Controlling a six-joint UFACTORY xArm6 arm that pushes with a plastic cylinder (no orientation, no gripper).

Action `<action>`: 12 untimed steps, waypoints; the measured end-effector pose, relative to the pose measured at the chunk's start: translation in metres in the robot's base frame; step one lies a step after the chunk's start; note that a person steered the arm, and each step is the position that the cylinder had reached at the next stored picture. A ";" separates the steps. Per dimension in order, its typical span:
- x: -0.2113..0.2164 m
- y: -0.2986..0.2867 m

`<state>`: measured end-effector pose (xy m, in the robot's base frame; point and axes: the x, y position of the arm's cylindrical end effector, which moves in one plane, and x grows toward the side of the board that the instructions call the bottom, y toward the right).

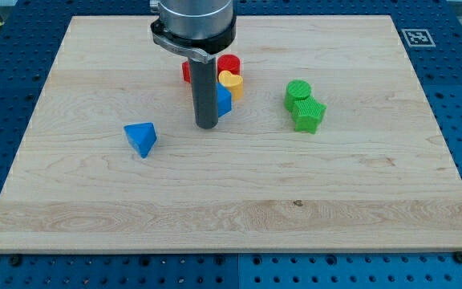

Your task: Place the blue triangle to the left side of the green circle

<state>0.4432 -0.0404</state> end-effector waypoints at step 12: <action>0.069 -0.100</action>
<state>0.5125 -0.1408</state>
